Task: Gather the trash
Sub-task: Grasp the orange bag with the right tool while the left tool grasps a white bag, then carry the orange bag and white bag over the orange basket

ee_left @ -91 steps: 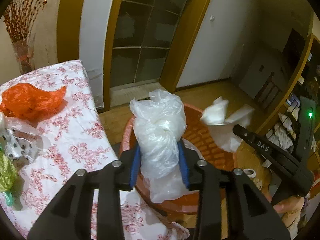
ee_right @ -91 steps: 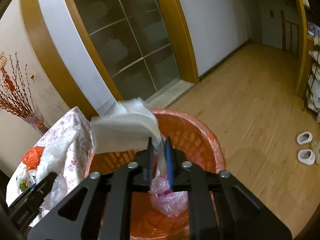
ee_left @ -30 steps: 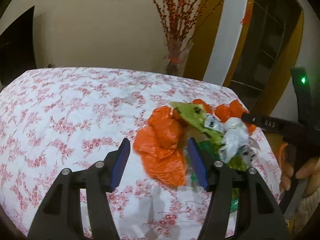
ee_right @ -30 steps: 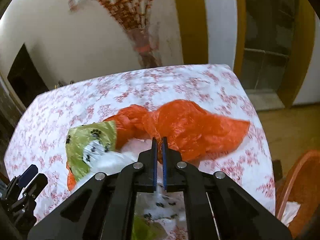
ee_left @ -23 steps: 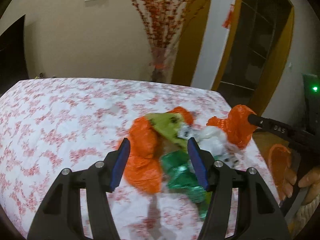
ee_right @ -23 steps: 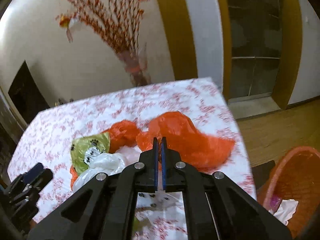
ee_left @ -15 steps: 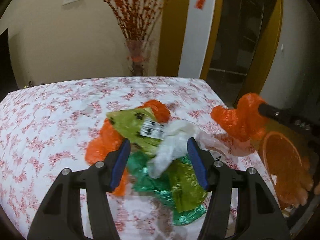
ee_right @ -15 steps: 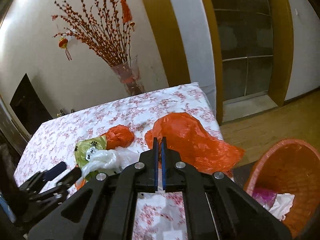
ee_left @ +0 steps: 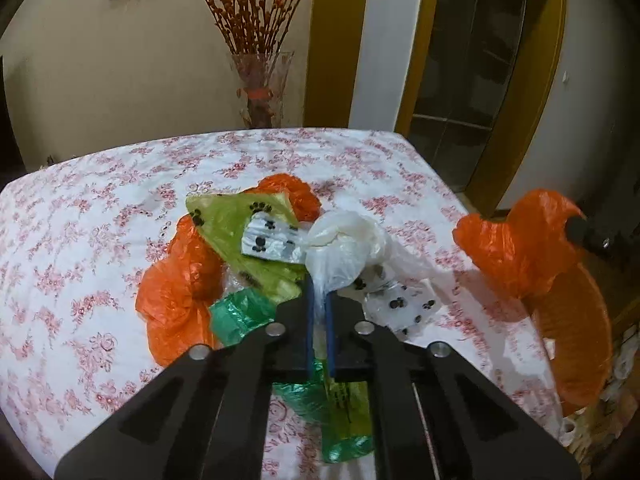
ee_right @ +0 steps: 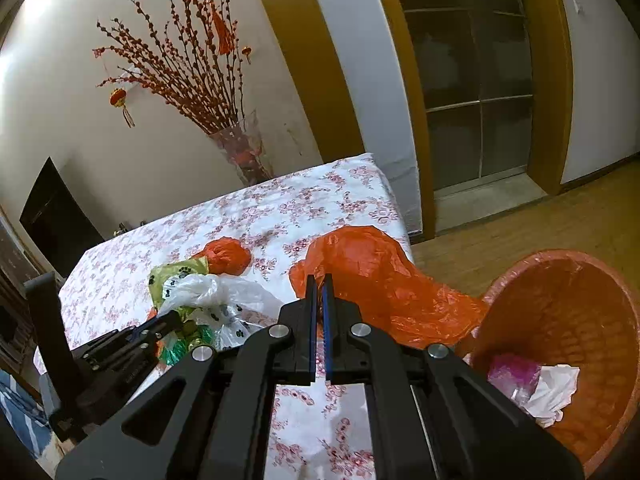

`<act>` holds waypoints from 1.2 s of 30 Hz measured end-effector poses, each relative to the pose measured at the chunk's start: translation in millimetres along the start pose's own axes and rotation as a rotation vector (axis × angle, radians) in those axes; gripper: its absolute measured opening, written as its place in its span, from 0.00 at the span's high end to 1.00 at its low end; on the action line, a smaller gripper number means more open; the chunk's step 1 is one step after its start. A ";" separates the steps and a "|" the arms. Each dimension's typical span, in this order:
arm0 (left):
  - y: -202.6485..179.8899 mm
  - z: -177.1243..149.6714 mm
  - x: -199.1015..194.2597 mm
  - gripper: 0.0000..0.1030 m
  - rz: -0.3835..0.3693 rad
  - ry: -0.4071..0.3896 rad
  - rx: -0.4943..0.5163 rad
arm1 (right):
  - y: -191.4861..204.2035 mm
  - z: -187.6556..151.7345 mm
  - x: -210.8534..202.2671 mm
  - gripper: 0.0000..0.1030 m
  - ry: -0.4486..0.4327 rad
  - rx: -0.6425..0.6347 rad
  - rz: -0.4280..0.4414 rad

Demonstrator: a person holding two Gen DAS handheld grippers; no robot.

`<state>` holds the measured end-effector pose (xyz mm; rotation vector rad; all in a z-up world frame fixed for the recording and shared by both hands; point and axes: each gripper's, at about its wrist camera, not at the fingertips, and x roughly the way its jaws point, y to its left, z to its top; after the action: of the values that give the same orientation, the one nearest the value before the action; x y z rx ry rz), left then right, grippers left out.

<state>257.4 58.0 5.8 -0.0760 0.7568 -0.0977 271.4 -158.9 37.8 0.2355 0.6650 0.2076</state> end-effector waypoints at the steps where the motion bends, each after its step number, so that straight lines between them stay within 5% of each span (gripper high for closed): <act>1: -0.5 0.3 -4.1 0.94 -0.008 -0.010 0.000 | -1.9 0.0 -2.6 0.97 -0.004 0.003 0.001; 21: -61.8 20.2 -61.5 0.96 -0.141 -0.155 0.065 | -34.7 0.9 -54.6 0.97 -0.101 0.046 -0.014; 36: -150.5 21.2 -71.7 0.96 -0.331 -0.144 0.116 | -86.9 -9.5 -104.5 0.97 -0.192 0.110 -0.105</act>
<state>211.0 -82.4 85.6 -0.0965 0.5879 -0.4458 195.1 -268.0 67.1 0.3207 0.4972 0.0467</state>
